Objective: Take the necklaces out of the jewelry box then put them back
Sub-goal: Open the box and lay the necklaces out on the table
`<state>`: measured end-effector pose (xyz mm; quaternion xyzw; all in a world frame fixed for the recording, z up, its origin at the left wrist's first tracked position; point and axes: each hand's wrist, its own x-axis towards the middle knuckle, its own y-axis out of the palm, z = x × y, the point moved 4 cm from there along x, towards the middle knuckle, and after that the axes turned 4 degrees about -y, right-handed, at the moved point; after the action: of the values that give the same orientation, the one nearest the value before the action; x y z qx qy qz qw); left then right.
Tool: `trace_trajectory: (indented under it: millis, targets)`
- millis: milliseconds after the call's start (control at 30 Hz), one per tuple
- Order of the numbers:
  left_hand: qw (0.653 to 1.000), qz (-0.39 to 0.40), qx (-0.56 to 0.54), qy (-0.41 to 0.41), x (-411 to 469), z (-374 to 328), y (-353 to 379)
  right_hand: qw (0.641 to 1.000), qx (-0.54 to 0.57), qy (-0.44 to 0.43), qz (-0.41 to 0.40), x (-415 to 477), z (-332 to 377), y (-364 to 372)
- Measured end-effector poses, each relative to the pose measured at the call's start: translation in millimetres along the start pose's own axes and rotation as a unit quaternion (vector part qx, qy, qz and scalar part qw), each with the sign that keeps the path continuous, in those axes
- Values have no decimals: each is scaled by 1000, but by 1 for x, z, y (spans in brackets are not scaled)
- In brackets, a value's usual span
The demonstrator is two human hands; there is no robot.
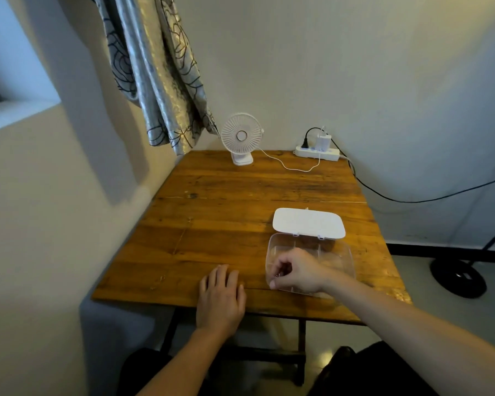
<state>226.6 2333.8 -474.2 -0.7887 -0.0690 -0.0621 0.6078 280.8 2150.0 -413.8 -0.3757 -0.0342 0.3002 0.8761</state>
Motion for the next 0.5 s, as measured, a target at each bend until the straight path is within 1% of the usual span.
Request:
trace_trajectory:
  millis: [100,267,367,433,500]
  targets:
    - [1000,15,-7,-5,-1,1,-1,999,34,-1,-28,-2,5,-8]
    - [999,32,-32,-4,0,0,-7,989,124,2,-78,-4,33,-36]
    - [997,40,-71,1,0,4,-12,983,163,-8,-85,1,59,-47]
    - [996,21,-91,10,-5,15,-20,979,193,-17,-70,7,76,-47]
    - [996,-22,-91,3,-12,33,-29,973,224,-21,-53,18,90,-39]
